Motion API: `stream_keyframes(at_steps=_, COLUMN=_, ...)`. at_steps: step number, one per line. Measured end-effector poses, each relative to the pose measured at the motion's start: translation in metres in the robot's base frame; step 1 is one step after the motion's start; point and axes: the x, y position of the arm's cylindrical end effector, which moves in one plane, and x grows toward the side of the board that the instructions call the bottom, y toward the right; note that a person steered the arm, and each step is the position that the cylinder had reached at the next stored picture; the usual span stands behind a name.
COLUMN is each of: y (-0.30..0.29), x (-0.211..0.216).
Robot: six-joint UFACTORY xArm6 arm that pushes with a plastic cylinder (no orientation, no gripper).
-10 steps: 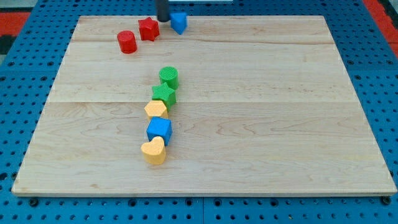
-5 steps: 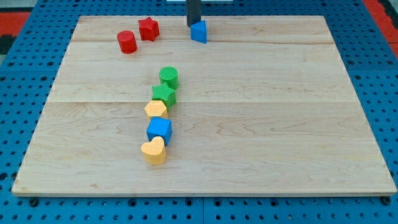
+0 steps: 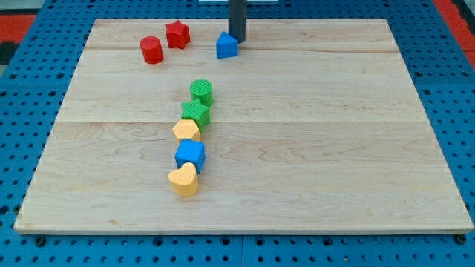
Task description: Push the blue triangle top to the green circle
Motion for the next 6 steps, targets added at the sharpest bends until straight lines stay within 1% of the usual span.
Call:
stream_keyframes(at_steps=1, y=-0.026, x=0.002)
stream_keyframes(at_steps=2, y=-0.029, x=0.004)
stream_keyframes(at_steps=5, y=-0.033, x=0.076)
stream_keyframes(at_steps=6, y=-0.025, x=0.063)
